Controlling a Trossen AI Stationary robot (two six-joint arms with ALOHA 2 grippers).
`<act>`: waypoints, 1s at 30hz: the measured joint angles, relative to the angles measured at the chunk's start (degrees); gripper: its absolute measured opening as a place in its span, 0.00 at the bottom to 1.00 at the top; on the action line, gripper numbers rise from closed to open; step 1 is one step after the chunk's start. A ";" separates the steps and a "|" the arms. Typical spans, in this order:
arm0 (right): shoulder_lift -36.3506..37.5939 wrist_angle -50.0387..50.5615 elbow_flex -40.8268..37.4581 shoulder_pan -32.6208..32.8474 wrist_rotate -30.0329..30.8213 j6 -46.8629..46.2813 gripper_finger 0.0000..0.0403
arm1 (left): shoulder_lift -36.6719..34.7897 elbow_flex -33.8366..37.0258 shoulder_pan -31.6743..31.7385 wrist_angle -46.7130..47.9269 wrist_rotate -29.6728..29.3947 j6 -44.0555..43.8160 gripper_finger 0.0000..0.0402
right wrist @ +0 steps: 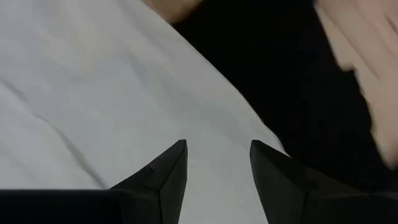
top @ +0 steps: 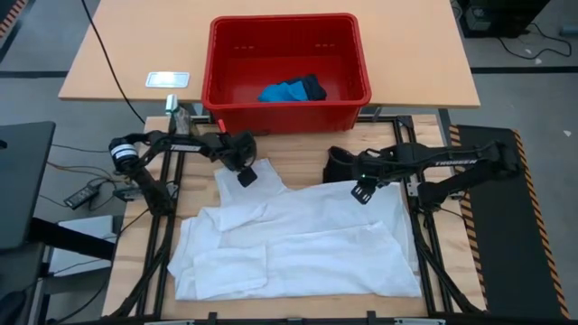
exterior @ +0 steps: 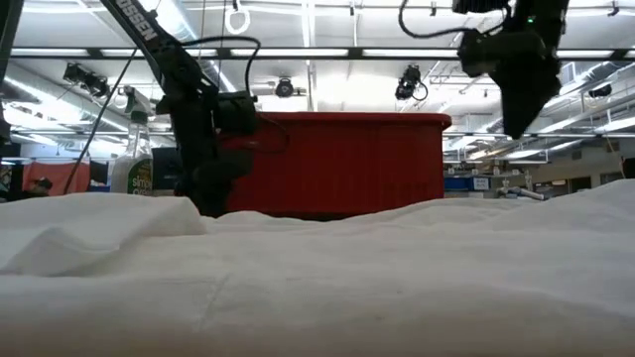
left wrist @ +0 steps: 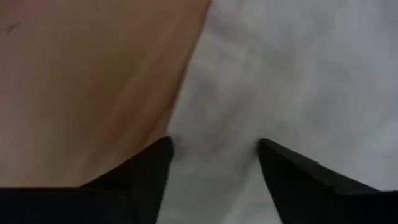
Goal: Fold laundry
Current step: Fold the white polo shirt on the table
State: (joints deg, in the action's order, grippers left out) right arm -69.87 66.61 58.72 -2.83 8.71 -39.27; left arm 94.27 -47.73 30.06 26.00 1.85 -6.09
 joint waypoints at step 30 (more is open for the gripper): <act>0.13 8.88 -14.68 -19.06 -5.18 -8.69 0.44 | 2.22 0.18 1.62 -1.14 -0.33 4.54 0.07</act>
State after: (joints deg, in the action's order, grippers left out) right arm -69.73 75.49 44.04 -21.89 3.52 -47.96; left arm 96.49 -47.55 31.68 24.86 1.52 -1.54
